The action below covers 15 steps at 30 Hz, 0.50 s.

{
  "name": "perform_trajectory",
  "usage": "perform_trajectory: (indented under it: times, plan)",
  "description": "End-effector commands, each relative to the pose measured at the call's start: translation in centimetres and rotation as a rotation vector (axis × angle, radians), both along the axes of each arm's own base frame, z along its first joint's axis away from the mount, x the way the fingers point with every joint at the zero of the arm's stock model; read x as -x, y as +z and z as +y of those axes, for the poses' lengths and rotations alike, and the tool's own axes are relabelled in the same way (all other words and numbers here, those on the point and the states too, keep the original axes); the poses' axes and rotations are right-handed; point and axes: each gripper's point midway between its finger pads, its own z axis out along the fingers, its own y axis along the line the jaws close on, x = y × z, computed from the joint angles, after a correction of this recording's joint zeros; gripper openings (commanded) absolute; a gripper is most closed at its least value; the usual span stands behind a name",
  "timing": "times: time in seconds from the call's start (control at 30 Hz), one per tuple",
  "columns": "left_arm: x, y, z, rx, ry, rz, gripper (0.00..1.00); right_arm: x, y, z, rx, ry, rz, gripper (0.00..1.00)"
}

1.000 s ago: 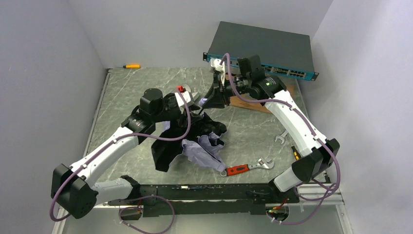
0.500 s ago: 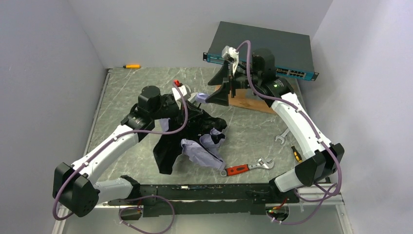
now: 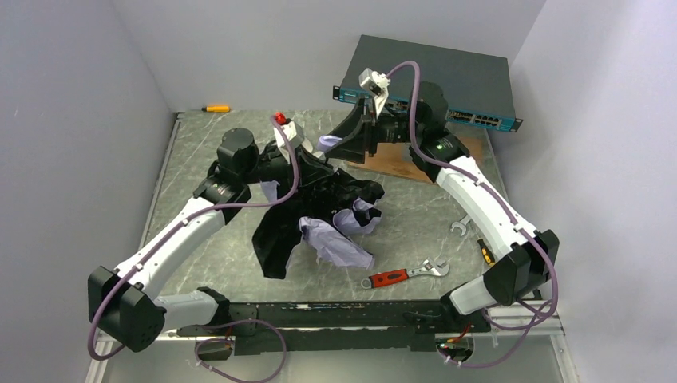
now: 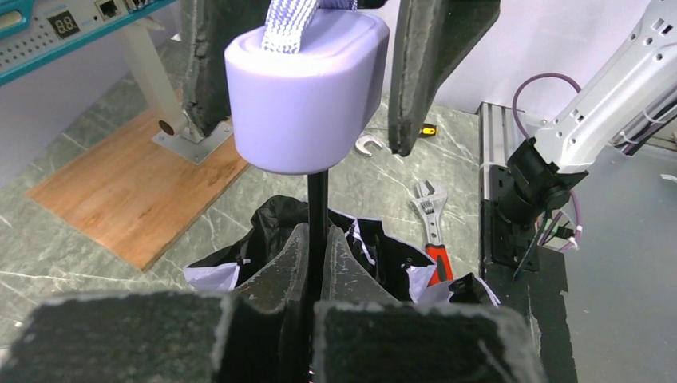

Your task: Open the umbrella

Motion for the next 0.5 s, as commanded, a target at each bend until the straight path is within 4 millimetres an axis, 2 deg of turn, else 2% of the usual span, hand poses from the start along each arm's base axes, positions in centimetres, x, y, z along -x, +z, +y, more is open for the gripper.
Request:
perform_trajectory:
  times: [0.0,0.07,0.13,0.17,0.2,0.23,0.27,0.3,0.37,0.47]
  plan:
    - [0.5,3.4,-0.3,0.054,-0.048,-0.077,0.00,0.0,2.6,0.8,-0.069,0.006,-0.050,0.50]
    - [0.5,3.3,-0.3,0.042,-0.053,-0.082,0.00,0.0,2.9,0.7,-0.074,-0.001,-0.061,0.35]
    - [0.6,2.9,-0.2,0.033,-0.053,-0.086,0.00,-0.2,3.0,0.7,-0.078,-0.014,-0.067,0.05]
    - [0.6,2.7,-0.1,0.031,-0.047,-0.085,0.10,-0.3,3.3,0.7,-0.081,-0.020,-0.072,0.00]
    - [0.5,2.4,0.1,0.022,-0.032,-0.078,0.26,-0.4,3.4,0.7,-0.083,-0.029,-0.079,0.00]
    - [0.5,1.7,0.3,0.004,-0.017,-0.072,0.45,-0.3,3.6,0.6,-0.086,-0.031,-0.088,0.00]
    - [0.3,1.1,0.7,-0.021,-0.001,-0.078,0.58,-0.3,4.0,0.6,-0.088,-0.033,-0.096,0.00]
    - [0.2,0.3,1.0,-0.047,0.016,-0.091,0.64,-0.3,4.2,0.5,-0.088,-0.035,-0.100,0.00]
    - [0.2,-0.9,1.6,-0.081,0.025,-0.120,0.70,0.0,4.8,0.4,-0.099,-0.031,-0.109,0.00]
    - [0.6,-3.1,2.2,-0.139,0.013,-0.145,0.71,0.4,5.3,0.2,-0.108,-0.026,-0.122,0.00]
